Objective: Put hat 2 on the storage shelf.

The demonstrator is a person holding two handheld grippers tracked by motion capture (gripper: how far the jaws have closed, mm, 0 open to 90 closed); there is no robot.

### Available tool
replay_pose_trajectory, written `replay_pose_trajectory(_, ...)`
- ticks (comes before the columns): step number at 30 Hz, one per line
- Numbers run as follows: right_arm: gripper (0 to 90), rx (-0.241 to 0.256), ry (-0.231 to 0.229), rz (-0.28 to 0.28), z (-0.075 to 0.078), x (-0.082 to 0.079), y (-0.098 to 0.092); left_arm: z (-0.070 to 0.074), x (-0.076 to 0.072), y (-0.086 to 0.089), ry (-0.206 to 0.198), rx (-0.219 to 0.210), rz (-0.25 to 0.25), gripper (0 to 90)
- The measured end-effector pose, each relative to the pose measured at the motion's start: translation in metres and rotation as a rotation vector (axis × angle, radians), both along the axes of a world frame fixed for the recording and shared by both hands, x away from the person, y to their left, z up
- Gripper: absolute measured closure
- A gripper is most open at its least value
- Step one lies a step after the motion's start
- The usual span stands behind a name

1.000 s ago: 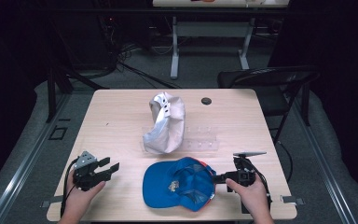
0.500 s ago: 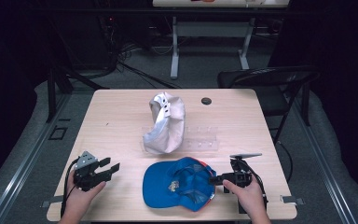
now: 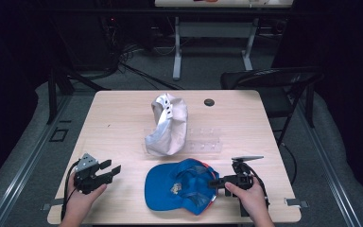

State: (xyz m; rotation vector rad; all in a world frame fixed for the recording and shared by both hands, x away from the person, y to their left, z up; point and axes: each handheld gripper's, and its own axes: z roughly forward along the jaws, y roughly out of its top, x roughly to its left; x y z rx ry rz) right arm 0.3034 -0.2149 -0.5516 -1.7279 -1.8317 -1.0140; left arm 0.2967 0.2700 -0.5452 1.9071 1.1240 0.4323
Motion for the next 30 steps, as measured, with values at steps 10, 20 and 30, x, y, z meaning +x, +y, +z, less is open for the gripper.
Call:
replay_pose_trajectory(10,69.4,0.063,0.004,-0.002,0.012,-0.002,-0.003,0.000,0.000,-0.002,0.002,0.000,-0.003,49.4)
replay_pose_trajectory(20,76.6,0.064,0.014,0.013,0.021,-0.001,-0.004,0.000,0.000,-0.003,-0.003,0.006,-0.006,49.4)
replay_pose_trajectory(30,77.4,-0.058,0.004,0.000,0.039,0.002,-0.001,-0.001,-0.001,-0.005,0.002,0.014,-0.014,49.4)
